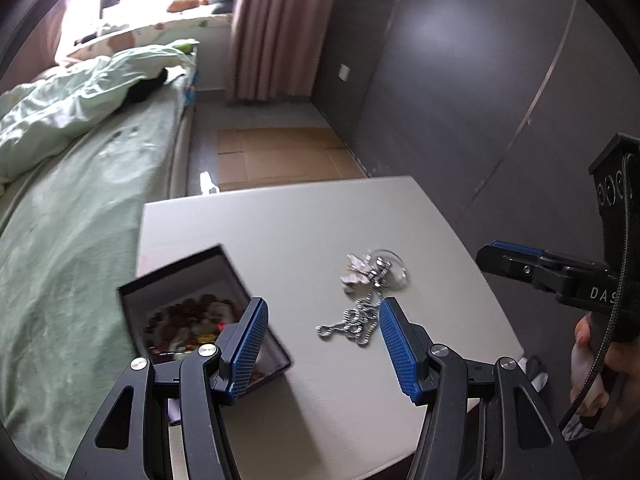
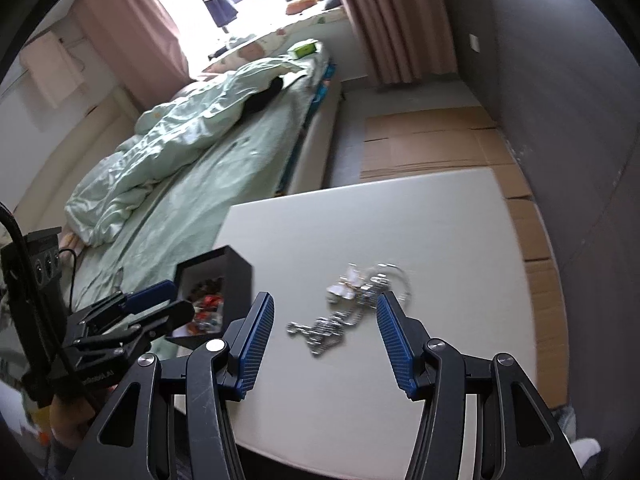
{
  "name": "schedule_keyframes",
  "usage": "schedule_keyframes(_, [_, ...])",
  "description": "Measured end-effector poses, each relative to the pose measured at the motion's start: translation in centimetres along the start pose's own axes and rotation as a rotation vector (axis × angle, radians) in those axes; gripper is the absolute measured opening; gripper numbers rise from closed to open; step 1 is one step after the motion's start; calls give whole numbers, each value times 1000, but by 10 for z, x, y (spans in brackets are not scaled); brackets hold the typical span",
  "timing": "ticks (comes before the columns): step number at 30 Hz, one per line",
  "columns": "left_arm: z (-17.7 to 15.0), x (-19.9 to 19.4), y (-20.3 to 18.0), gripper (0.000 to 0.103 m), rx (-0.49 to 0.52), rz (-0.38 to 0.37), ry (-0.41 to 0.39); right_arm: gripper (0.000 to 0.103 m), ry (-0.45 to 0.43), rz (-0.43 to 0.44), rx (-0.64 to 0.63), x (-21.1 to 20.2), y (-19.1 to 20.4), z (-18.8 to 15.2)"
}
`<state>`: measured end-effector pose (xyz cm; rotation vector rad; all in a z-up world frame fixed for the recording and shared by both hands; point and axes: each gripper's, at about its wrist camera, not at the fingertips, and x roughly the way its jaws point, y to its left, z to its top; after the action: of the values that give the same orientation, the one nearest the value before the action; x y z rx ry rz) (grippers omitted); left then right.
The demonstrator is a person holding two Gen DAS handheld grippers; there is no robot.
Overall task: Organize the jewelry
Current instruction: 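Reach to the silver chain necklace and close the left gripper on it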
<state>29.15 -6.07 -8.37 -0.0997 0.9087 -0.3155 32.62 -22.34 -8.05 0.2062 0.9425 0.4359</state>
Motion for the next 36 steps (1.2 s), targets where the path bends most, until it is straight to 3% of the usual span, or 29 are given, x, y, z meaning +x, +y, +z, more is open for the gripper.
schedule_keyframes(3, [2,12,-12,59,28,5,24,55,5,-20,17,-3,-16,-5])
schedule_keyframes(7, [3,29,-25,59,62,19,63,73,-9,-42,46,-9,-36,-12])
schedule_keyframes(21, [-3,93,-56,59,171,69,222,74,-18,-64,168,-19,-99,-43])
schedule_keyframes(30, [-9,128,-49,59,172,116,312,74,-39,-54,209,-17,-101,-62])
schedule_keyframes(33, [-12,128,-53,59,191,123,299,74,-38,-40,218,-13,-101,-65])
schedule_keyframes(34, [-13,127,-54,59,194,124,296,74,-34,-38,217,-11,-101,-65])
schedule_keyframes(36, [-13,124,-51,39,182,135,279,74,-25,-39,211,-7,-100,-63])
